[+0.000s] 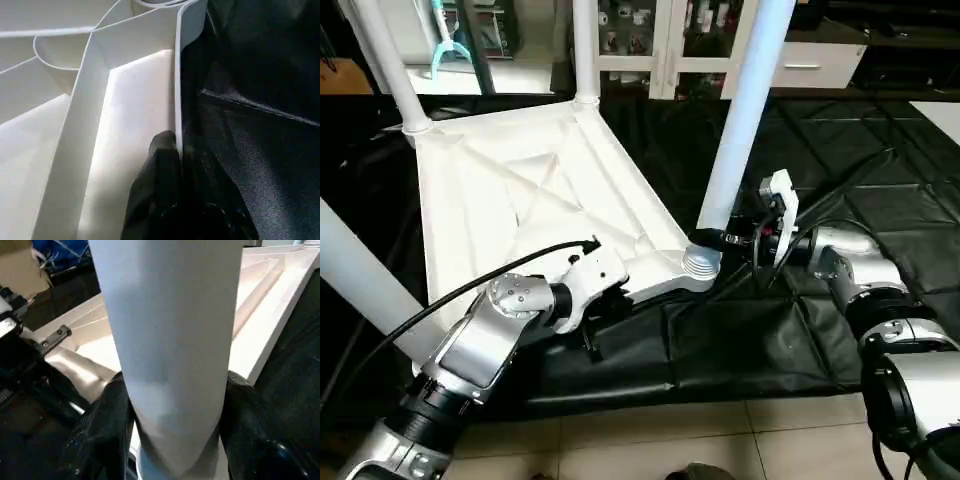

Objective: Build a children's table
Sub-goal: Insert table leg to table base

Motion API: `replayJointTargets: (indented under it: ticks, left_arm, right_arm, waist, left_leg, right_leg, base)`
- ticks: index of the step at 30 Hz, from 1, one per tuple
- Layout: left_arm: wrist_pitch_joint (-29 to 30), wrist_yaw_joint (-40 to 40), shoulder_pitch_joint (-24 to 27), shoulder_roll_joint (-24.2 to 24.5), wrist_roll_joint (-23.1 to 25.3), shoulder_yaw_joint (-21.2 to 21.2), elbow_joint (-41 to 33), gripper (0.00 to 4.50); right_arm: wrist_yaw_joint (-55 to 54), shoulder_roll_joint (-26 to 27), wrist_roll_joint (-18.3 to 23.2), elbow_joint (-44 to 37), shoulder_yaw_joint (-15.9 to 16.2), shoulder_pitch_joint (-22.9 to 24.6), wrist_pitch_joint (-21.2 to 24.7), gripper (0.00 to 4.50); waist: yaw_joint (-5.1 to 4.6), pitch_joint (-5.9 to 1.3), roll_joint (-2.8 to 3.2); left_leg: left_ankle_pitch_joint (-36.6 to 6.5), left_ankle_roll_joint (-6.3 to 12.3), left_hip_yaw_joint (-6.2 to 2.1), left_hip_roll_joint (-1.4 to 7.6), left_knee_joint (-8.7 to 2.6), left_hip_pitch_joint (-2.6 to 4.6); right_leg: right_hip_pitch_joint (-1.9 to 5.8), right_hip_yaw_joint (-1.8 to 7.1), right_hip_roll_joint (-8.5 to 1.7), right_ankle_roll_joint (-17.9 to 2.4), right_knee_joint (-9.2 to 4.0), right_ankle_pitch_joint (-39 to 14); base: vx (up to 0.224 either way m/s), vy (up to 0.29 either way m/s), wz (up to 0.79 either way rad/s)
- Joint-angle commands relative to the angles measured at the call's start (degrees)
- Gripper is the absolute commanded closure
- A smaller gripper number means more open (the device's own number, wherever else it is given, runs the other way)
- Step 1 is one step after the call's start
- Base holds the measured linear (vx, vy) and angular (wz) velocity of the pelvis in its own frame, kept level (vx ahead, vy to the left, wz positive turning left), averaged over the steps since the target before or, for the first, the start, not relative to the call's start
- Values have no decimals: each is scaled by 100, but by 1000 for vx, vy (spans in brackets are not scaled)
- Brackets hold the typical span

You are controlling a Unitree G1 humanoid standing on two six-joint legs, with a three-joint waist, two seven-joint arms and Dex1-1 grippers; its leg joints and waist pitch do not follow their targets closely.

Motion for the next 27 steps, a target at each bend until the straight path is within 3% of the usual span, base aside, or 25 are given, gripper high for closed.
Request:
replayJointTargets:
  ticks: [1,6,10,15,20,27]
  left_arm:
    - [28,-120,225,-48,-28,-312,-1,450]
    - [24,-113,250,-40,8,-302,-13,450]
    - [25,-98,271,-37,14,-299,-25,450]
    - [41,-103,281,-52,41,-271,-41,450]
    - [31,-113,267,-34,43,-238,-14,450]
    - [24,-114,252,-56,51,-235,20,450]
  right_arm:
    - [-525,-73,330,227,-434,-45,449,255]
    - [-921,-85,638,324,-819,-131,849,261]
    - [-1252,-113,795,388,-1042,-123,1074,263]
    - [-752,-72,372,-74,-625,219,449,263]
    - [-363,-43,-53,-705,-84,574,-306,263]
    - [-86,-16,-466,-1033,421,958,-895,263]
  waist:
    - [15,-456,-71]
    - [34,-471,-78]
    - [40,-450,-102]
    - [34,-433,-104]
    - [34,-410,-108]
    - [16,-376,-108]
  left_leg:
    - [-101,709,60,23,-300,-21]
    - [55,722,65,20,-301,-20]
    - [-35,702,66,22,-314,-17]
    - [-98,652,70,26,-314,-19]
    - [-42,761,74,22,-315,-24]
    - [-240,678,66,21,-336,-23]
  right_leg:
    - [420,273,-340,-1678,-438,-45]
    - [422,269,-332,-1715,-419,158]
    - [416,264,-342,-1675,-440,-25]
    - [401,262,-352,-1618,-455,-156]
    - [389,268,-342,-1573,-457,-79]
    - [381,279,-333,-1447,-503,-402]
  base:
    - [0,0,0]
    - [0,0,0]
    - [0,0,0]
    - [0,0,0]
    - [0,0,0]
    - [0,0,0]
